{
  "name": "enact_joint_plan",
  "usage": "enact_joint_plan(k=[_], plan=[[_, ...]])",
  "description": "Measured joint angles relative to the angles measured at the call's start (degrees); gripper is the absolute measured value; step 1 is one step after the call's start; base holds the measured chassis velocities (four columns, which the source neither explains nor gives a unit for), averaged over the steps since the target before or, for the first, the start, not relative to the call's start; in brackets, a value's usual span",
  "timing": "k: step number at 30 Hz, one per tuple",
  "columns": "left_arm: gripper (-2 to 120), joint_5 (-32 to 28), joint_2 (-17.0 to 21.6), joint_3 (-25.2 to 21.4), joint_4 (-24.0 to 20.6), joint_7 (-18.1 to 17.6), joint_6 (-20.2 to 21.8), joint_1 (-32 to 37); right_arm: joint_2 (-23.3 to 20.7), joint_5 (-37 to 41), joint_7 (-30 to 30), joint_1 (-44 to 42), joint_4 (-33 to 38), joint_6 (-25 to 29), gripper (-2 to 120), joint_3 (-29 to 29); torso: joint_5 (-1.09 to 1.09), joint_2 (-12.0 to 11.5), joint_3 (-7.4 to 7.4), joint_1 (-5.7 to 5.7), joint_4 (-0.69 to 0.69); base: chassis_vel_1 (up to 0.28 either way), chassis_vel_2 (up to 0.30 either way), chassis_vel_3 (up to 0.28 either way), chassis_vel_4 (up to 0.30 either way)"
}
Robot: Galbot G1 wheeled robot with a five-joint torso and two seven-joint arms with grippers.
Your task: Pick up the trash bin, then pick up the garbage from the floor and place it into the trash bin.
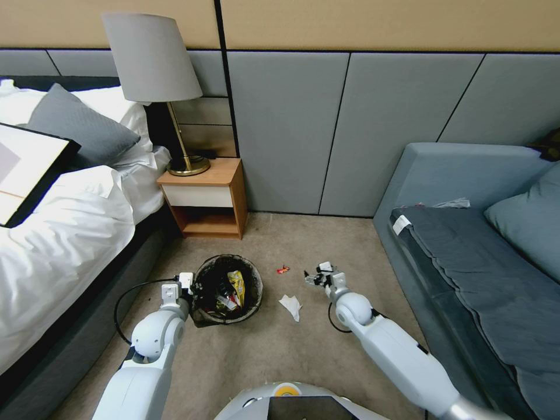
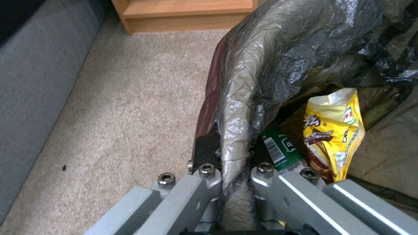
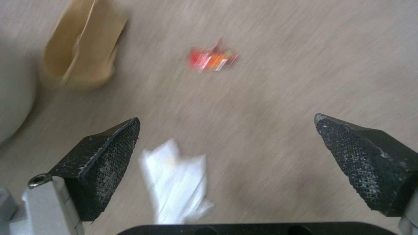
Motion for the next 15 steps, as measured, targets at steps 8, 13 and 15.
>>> enact_joint_plan(k=[8,13,15], plan=[[0,0.2,-0.2,0.7,0.9,0.1,-0.1,-0.7,1.4,4.0,-1.1,4.4,-3.8,-3.6,100,-5.5,0.01,0.0,0.00,0.00,0.01,0.000,0.000,0.000,0.000],[0,0.3,-0.3,0.8,1.1,0.2,-0.2,-0.8,3.2,5.0,-0.9,6.1,-6.6,-4.3,100,-8.4,0.02,0.0,0.00,0.00,0.01,0.000,0.000,0.000,0.000],[0,0.5,-0.5,0.9,1.4,0.3,-0.4,-0.8,4.5,4.9,-1.0,7.0,-9.4,-4.0,100,-10.5,0.02,0.0,0.00,0.00,0.01,0.000,0.000,0.000,0.000]])
